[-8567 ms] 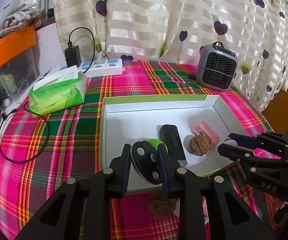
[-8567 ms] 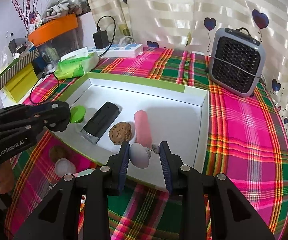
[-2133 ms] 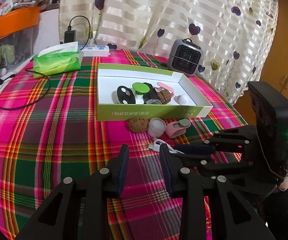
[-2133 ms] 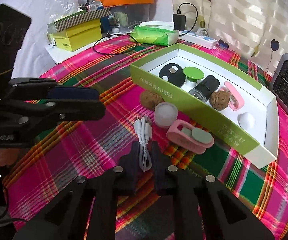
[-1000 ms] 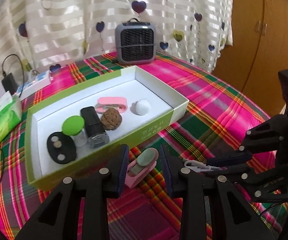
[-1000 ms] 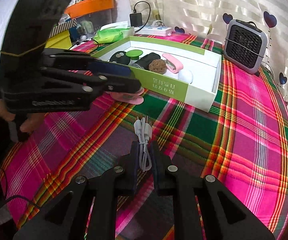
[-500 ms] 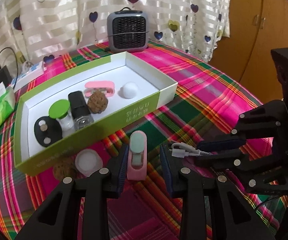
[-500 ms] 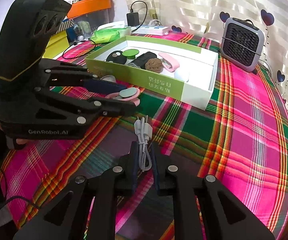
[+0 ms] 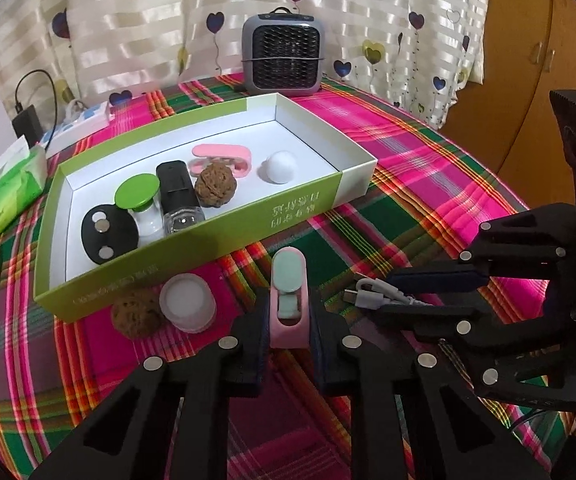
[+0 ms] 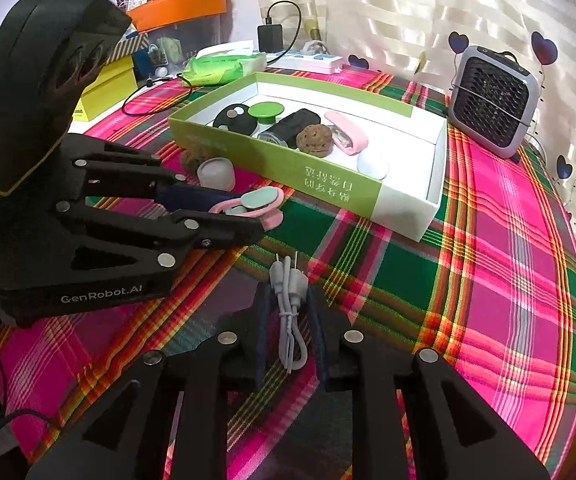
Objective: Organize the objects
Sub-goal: 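Grasp the pink clip with the left tool while the right tool grasps the white USB cable, then carry the pink clip and white cable with both tools into the box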
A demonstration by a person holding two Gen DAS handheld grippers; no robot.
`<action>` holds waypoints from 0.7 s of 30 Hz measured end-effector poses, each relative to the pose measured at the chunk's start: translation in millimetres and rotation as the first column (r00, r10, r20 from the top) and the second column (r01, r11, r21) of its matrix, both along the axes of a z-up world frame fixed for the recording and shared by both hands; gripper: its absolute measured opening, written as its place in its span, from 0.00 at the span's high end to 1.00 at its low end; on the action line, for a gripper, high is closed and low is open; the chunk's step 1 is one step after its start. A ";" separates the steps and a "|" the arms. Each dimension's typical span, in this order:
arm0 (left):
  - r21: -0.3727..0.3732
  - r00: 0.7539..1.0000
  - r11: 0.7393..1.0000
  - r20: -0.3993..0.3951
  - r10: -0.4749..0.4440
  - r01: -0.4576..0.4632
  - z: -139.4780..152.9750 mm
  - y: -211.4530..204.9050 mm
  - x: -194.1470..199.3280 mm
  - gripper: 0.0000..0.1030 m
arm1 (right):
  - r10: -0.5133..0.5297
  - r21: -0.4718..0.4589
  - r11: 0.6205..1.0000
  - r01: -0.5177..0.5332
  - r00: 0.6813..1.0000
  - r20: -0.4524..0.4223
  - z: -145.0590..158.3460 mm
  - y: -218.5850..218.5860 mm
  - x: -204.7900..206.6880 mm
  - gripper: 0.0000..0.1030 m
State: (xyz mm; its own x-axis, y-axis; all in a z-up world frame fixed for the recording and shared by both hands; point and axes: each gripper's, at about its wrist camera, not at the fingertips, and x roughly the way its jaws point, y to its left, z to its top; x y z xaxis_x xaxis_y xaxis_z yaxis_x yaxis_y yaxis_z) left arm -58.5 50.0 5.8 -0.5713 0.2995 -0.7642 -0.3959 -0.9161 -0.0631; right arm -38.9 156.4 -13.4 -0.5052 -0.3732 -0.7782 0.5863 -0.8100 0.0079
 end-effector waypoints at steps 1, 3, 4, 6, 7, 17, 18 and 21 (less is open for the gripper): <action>0.001 1.000 1.000 -0.002 0.001 -0.001 0.3 -0.1 0.9 0.85 | -0.002 0.001 1.000 0.002 1.000 -0.001 0.0 -0.1 0.8 0.83; 0.006 1.000 1.000 -0.009 0.005 -0.005 1.7 -0.8 4.0 0.85 | -0.006 0.000 1.000 0.006 1.000 -0.002 0.3 -0.1 1.0 0.83; 0.009 1.000 1.000 -0.012 0.006 -0.006 2.2 -0.9 5.3 0.85 | -0.009 -0.001 1.000 0.009 1.000 -0.003 0.6 0.3 1.4 0.83; 0.014 1.000 1.000 -0.017 0.009 -0.009 3.3 -1.0 9.0 0.85 | -0.017 -0.007 1.000 0.017 1.000 -0.005 1.4 1.1 2.0 0.83; 0.016 1.000 1.000 -0.019 0.012 -0.011 3.9 -1.0 11.0 0.85 | -0.024 -0.009 1.000 0.024 1.000 -0.008 2.2 1.7 3.0 0.83; 0.075 0.997 0.996 -0.066 0.048 -0.043 19.6 -6.3 31.8 0.85 | -0.079 -0.056 0.996 0.076 0.996 -0.037 13.5 3.2 13.0 0.83; 0.081 0.996 0.996 -0.070 0.053 -0.047 21.1 -7.0 33.8 0.85 | -0.081 -0.060 0.995 0.079 0.996 -0.040 14.9 3.0 14.1 0.83; 0.094 0.995 0.994 -0.078 0.062 -0.055 23.8 -8.3 36.8 0.85 | -0.091 -0.074 0.993 0.087 0.995 -0.051 19.6 2.0 18.3 0.83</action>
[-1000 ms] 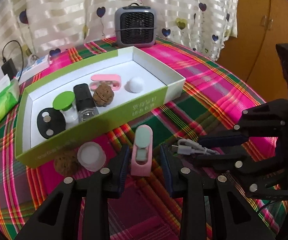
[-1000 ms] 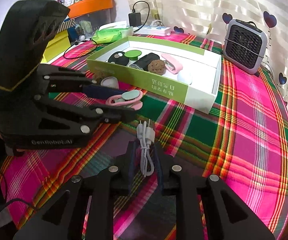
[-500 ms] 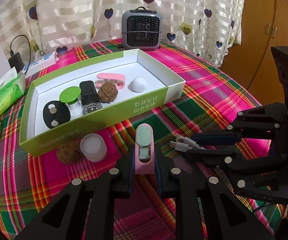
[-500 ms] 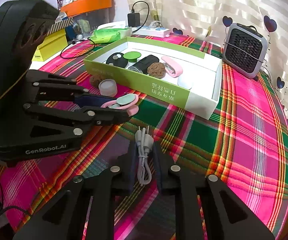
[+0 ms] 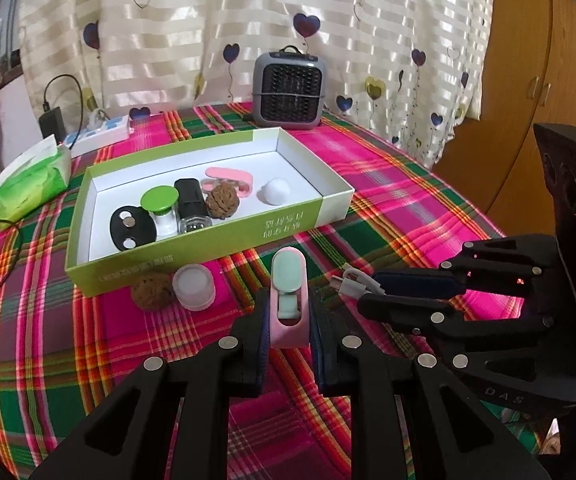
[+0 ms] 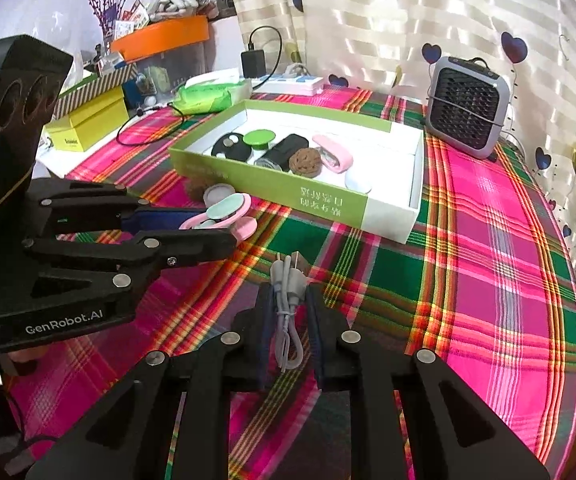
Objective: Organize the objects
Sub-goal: 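Carry the pink clip and white cable with both tools into the box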
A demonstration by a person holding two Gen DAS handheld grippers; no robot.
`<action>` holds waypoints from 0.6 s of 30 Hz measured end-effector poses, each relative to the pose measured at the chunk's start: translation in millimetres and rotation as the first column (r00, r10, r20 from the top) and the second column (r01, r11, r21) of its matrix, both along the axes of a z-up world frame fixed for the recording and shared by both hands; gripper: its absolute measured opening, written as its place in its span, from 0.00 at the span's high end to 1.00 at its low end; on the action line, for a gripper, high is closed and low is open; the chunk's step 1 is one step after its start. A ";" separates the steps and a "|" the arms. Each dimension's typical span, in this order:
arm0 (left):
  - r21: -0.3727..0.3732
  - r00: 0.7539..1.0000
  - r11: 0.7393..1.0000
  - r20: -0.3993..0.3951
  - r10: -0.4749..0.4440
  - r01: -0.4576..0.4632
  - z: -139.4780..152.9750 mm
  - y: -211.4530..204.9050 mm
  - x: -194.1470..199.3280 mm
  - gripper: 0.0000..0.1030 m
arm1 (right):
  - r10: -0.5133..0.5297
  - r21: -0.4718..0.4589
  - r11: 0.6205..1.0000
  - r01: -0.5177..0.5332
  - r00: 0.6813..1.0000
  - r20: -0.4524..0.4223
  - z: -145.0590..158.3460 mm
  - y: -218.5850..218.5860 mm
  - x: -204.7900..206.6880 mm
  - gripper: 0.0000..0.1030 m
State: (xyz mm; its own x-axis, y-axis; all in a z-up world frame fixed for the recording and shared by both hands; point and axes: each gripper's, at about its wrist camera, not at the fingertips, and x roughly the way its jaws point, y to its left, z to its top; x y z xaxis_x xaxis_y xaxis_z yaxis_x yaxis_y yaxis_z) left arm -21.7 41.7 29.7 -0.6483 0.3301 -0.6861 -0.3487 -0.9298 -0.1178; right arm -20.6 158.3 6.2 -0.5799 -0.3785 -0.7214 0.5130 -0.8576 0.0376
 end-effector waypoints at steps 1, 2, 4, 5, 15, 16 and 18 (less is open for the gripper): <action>0.003 1.000 1.000 -0.003 0.003 -0.003 0.9 -0.3 1.0 0.85 | -0.003 -0.004 1.000 0.003 1.000 -0.005 1.6 -0.6 1.4 0.83; 0.005 1.000 1.000 -0.005 0.006 -0.006 1.7 -0.7 1.4 0.85 | -0.005 -0.007 1.000 0.005 1.000 -0.009 3.1 -1.0 2.8 0.83; 0.013 1.000 1.000 -0.009 0.010 -0.010 3.3 -2.4 1.6 0.85 | -0.010 -0.011 1.000 0.010 1.000 -0.014 5.3 -1.4 5.0 0.83; 0.018 1.000 1.000 -0.013 0.012 -0.011 4.6 -3.2 2.7 0.85 | -0.015 -0.014 1.000 0.015 1.000 -0.019 6.8 -1.8 6.3 0.83; 0.042 0.999 0.999 -0.038 0.031 -0.030 13.3 -9.9 3.9 0.85 | -0.049 -0.029 0.998 0.047 0.997 -0.059 20.4 -2.4 6.8 0.83; 0.042 0.999 0.999 -0.038 0.036 -0.034 13.6 -10.3 3.4 0.85 | -0.049 -0.030 0.998 0.047 0.997 -0.064 22.5 -3.0 6.6 0.83; 0.045 0.998 0.998 -0.037 0.043 -0.041 14.4 -11.7 2.7 0.85 | -0.050 -0.032 0.998 0.048 0.996 -0.070 25.0 -3.8 5.6 0.83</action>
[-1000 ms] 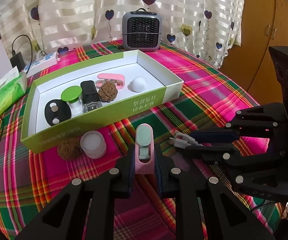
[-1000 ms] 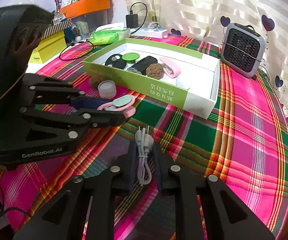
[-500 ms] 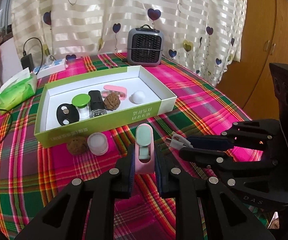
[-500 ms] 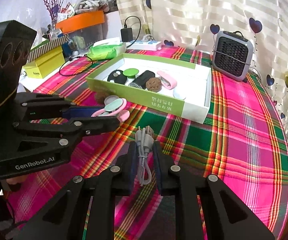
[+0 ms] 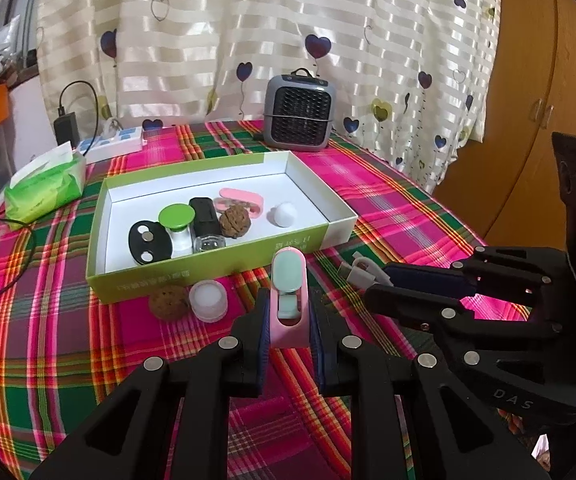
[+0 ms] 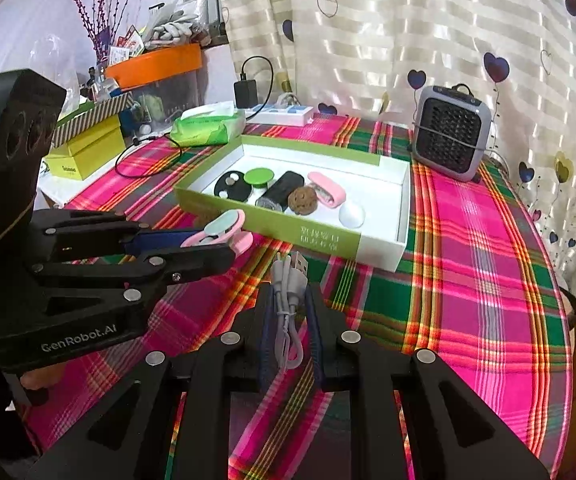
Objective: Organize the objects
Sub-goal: 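Carry the pink clip and white cable with both tools into the box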
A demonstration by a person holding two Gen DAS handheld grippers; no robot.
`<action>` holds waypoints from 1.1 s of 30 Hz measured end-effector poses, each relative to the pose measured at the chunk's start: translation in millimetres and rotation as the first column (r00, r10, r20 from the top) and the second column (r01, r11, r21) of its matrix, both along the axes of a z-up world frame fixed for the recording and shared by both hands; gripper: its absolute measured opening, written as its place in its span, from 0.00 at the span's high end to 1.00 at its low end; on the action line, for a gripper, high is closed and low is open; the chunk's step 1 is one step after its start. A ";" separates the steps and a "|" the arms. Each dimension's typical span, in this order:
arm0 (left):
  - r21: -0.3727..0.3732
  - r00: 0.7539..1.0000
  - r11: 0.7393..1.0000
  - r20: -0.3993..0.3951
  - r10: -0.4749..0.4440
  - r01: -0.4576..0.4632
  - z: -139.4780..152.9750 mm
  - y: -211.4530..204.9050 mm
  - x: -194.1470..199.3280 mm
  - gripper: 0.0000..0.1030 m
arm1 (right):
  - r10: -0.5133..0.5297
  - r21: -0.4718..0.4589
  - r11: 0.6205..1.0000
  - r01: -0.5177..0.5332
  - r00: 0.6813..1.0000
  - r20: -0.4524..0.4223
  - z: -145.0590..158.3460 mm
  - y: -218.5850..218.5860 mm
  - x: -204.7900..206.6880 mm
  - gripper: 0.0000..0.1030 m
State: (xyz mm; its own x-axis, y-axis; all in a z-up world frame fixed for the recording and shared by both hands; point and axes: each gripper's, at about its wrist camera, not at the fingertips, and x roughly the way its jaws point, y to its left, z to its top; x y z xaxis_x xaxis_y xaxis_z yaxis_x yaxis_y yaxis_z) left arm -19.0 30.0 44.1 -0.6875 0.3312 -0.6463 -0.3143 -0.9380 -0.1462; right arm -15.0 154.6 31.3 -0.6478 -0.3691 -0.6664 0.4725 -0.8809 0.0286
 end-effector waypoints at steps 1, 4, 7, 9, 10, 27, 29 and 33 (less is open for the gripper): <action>0.001 1.000 1.000 -0.001 0.004 -0.004 0.3 -0.8 -0.7 0.85 | 0.000 0.000 1.000 0.000 1.000 -0.004 1.0 -0.7 -0.4 0.83; 0.000 1.000 1.000 -0.010 0.013 -0.013 2.7 -2.2 -2.9 0.85 | 0.004 -0.002 1.000 -0.004 1.000 -0.012 3.9 -2.8 -1.3 0.83; -0.004 1.000 1.000 -0.013 0.019 -0.019 4.8 -2.1 -4.6 0.85 | 0.005 -0.003 1.000 -0.005 1.000 -0.016 5.7 -4.1 -4.6 0.83; -0.007 1.000 1.000 -0.018 0.022 -0.022 6.9 -2.1 -6.3 0.85 | 0.003 -0.006 1.000 -0.004 1.000 -0.020 7.0 -4.4 -7.3 0.83; -0.007 1.000 1.000 -0.019 0.023 -0.023 7.7 -2.3 -7.2 0.85 | 0.003 -0.009 1.000 -0.003 1.000 -0.022 7.7 -4.5 -8.7 0.83; -0.007 0.998 0.998 -0.032 0.061 -0.062 17.2 -9.1 -25.6 0.85 | -0.003 -0.029 1.000 0.002 0.999 -0.044 17.7 -5.5 -33.5 0.83; -0.003 0.997 0.998 -0.029 0.065 -0.065 17.2 -9.7 -26.8 0.85 | -0.003 -0.031 1.000 0.002 0.999 -0.047 19.2 -6.0 -34.7 0.83; -0.004 0.997 0.998 -0.031 0.070 -0.070 18.4 -10.4 -28.1 0.85 | 0.001 -0.031 1.000 -0.003 0.999 -0.052 20.8 -7.7 -35.8 0.83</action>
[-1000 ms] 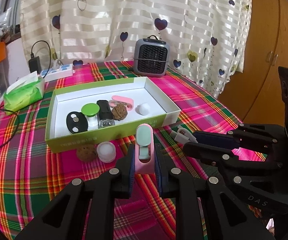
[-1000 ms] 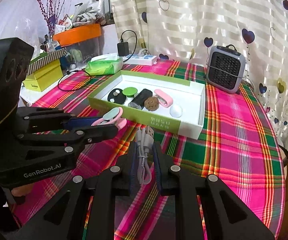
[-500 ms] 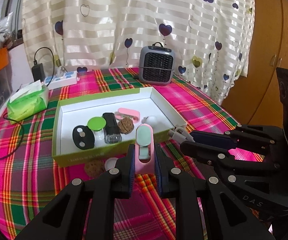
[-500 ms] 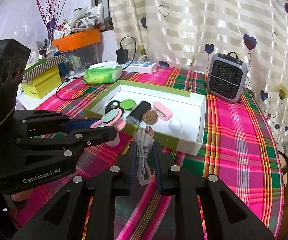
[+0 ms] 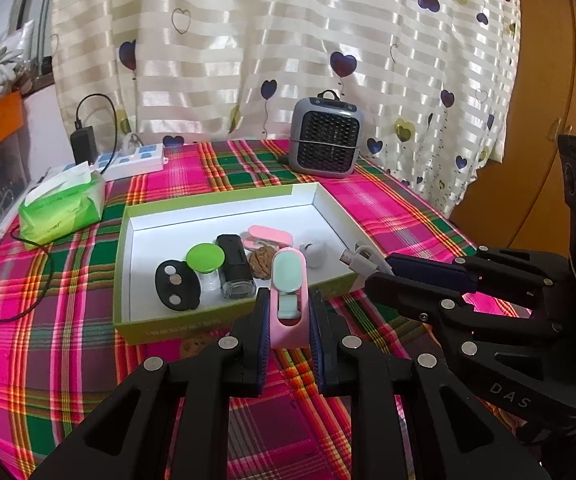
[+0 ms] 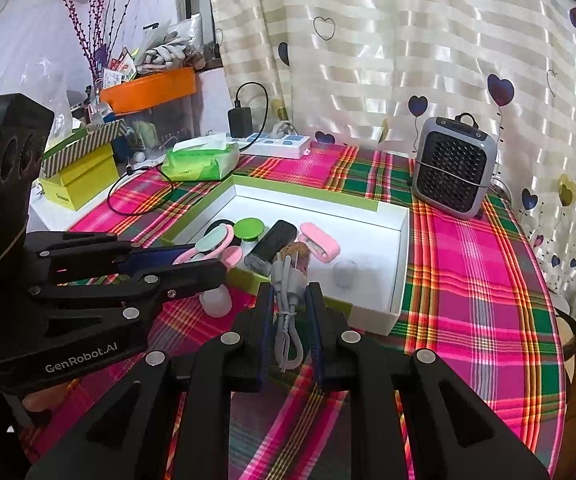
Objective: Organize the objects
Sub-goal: 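Carry the pink clip and white cable with both tools into the box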
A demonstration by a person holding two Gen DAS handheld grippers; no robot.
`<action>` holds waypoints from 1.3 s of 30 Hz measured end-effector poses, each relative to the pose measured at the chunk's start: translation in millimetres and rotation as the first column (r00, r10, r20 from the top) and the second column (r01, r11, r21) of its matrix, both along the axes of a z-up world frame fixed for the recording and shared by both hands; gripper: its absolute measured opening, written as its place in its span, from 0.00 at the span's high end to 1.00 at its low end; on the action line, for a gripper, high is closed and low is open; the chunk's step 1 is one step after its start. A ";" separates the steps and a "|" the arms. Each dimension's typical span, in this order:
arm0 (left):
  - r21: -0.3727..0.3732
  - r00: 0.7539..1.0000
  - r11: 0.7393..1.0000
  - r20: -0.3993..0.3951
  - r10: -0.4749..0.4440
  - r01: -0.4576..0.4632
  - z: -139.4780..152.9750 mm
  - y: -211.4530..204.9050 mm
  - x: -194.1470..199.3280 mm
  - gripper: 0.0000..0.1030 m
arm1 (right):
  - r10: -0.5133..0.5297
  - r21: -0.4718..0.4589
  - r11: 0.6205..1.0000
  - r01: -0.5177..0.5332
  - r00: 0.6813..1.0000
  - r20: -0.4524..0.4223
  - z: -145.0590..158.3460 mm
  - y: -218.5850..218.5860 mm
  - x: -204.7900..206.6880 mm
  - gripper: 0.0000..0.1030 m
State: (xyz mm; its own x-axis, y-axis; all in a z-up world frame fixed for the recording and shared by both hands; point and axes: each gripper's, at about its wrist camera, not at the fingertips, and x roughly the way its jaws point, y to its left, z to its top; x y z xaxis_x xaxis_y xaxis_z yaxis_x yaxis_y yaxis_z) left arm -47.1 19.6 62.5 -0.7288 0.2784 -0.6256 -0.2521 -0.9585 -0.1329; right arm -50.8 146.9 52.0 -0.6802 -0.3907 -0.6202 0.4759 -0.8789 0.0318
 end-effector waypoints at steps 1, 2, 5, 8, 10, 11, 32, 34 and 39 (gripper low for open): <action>0.000 1.000 1.000 0.000 0.001 -0.001 0.4 0.0 -0.8 0.85 | 0.001 0.000 1.000 -0.001 1.000 -0.001 0.5 -0.6 -0.2 0.83; 0.000 1.000 1.000 -0.001 0.003 -0.003 0.7 -0.2 -1.5 0.85 | 0.003 0.001 1.000 -0.003 1.000 -0.003 0.8 -0.8 -0.4 0.83; -0.001 1.000 1.000 -0.003 0.007 -0.007 1.9 -0.8 -3.3 0.85 | 0.004 0.003 1.000 -0.004 1.000 -0.007 2.8 -0.8 -3.0 0.83; -0.006 1.000 1.000 -0.005 0.013 -0.013 3.3 -1.2 -5.2 0.85 | 0.009 0.006 1.000 -0.008 1.000 -0.011 4.3 -1.8 -5.9 0.83; -0.009 1.000 1.000 -0.007 0.021 -0.021 4.3 -2.4 -7.1 0.85 | 0.013 0.006 1.000 -0.013 1.000 -0.012 5.1 -2.5 -8.8 0.83; -0.011 1.000 1.000 -0.008 0.026 -0.026 5.0 -3.1 -8.2 0.85 | 0.017 0.006 1.000 -0.017 1.000 -0.011 5.4 -3.3 -10.7 0.83; -0.044 0.998 0.997 0.008 0.065 -0.065 -1.8 -10.6 -34.9 0.85 | 0.031 0.022 0.999 -0.031 1.000 -0.003 2.8 -12.8 -35.5 0.83; -0.048 0.997 0.996 0.015 0.075 -0.075 -4.2 -13.5 -41.1 0.85 | 0.030 0.027 0.999 -0.030 1.000 -0.001 1.6 -13.8 -40.8 0.83; -0.041 0.995 0.994 0.019 0.101 -0.101 -10.2 -23.2 -55.2 0.85 | 0.020 0.034 0.999 -0.021 1.000 0.019 -5.7 -15.3 -58.1 0.83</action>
